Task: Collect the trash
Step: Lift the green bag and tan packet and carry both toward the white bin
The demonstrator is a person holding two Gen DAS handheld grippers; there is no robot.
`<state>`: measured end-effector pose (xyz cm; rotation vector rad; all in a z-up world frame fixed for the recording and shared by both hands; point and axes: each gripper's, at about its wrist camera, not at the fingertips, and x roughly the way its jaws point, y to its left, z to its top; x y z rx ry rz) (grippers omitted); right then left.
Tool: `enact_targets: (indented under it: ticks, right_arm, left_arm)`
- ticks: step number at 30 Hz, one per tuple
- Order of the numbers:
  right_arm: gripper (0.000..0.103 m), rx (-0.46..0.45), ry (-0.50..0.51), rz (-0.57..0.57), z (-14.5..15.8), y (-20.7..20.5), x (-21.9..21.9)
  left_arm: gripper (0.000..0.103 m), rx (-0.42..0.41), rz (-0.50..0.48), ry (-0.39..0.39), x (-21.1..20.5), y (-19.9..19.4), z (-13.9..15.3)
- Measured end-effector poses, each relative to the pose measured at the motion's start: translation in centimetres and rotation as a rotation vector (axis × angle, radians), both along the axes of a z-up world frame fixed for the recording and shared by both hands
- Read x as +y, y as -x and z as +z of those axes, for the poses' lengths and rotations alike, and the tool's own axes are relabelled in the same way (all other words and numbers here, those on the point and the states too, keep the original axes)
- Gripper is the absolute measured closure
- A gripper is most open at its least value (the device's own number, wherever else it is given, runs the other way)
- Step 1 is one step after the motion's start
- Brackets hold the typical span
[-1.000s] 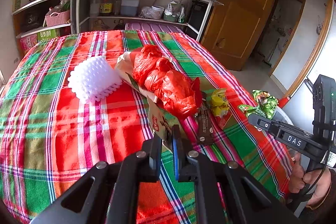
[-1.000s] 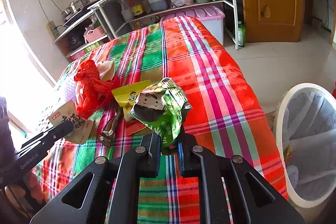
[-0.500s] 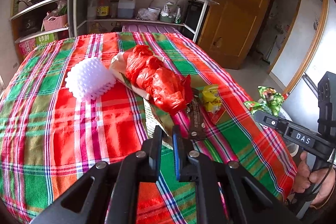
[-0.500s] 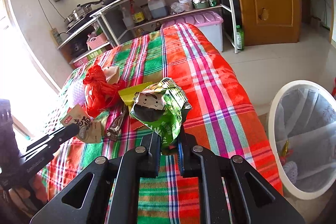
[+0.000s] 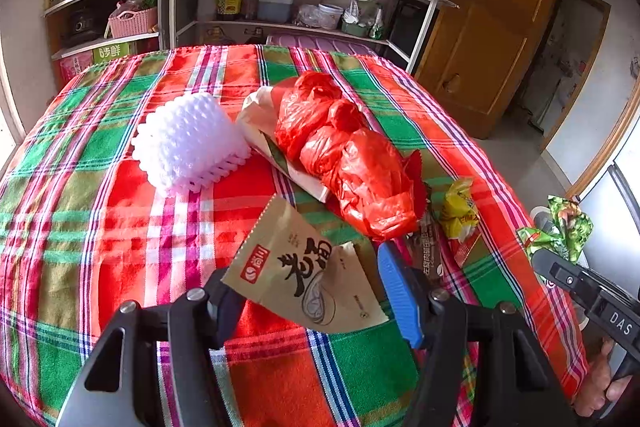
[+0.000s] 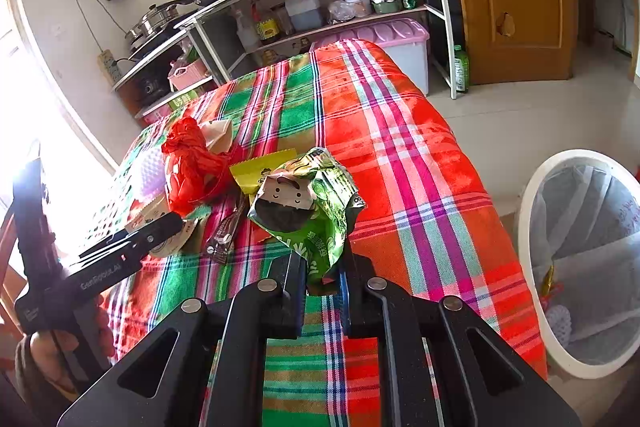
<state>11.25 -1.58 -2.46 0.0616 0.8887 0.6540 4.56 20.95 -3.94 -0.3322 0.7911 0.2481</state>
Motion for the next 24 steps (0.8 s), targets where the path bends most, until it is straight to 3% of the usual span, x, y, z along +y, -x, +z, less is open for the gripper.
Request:
enact_targets:
  ticks: [1, 4, 7, 17, 24]
  right_arm:
    - [0.09, 0.0, 0.001, 0.001, 0.0, 0.0, 0.0]
    - [0.09, 0.002, -0.003, -0.002, 0.0, -0.1, 0.0]
    - [0.09, 0.003, -0.002, -0.002, 0.0, 0.0, 0.0]
    - [0.09, -0.004, -0.016, -0.016, 0.3, 0.4, -1.0]
    - [0.09, -0.025, -0.033, -0.048, 1.3, 1.1, -3.1]
  left_arm:
    - [0.054, 0.01, -0.002, 0.008, 0.0, -0.1, -0.2]
    - [0.075, 0.015, -0.008, 0.006, -0.2, -0.1, -0.3]
    - [0.087, 0.018, -0.023, -0.007, -0.5, 0.0, -0.2]
    - [0.087, -0.022, -0.061, -0.04, -2.4, 1.5, 1.7]
    - [0.087, -0.061, -0.151, -0.059, -5.7, 2.1, 3.8]
